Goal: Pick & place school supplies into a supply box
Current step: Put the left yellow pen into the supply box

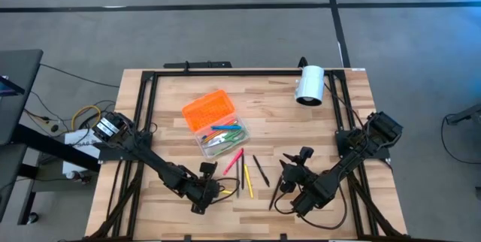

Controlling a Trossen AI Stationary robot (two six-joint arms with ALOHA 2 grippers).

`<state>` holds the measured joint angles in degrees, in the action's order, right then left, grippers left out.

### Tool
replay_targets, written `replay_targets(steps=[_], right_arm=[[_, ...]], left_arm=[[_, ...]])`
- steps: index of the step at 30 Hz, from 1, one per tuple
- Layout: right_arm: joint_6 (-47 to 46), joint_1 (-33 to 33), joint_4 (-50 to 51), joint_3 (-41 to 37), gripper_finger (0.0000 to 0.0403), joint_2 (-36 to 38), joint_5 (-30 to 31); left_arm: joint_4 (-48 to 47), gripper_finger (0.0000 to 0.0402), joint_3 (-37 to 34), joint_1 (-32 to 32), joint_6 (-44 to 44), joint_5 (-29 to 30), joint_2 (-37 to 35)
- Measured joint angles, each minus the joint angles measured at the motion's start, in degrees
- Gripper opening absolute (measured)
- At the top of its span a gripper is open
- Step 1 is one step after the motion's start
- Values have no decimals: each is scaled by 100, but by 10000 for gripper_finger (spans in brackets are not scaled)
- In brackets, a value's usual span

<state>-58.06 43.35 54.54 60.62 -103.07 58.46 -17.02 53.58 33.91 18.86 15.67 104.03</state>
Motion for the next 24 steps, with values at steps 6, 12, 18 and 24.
replay_targets(steps=[6, 12, 18, 24], right_arm=[[0, 0, -1, 0, 122, 0, 0], [0, 0, -39, 0, 122, 0, 0], [1, 0, -64, 0, 122, 0, -2], [2, 0, -83, 0, 122, 0, -2]], left_arm=[[-4, 30, -4, -4, -20, 28, 4], [-4, 59, -7, -7, 23, 21, 7], [-19, 84, -7, -15, 28, -53, 7], [-109, 120, -7, -17, 161, -84, 5]])
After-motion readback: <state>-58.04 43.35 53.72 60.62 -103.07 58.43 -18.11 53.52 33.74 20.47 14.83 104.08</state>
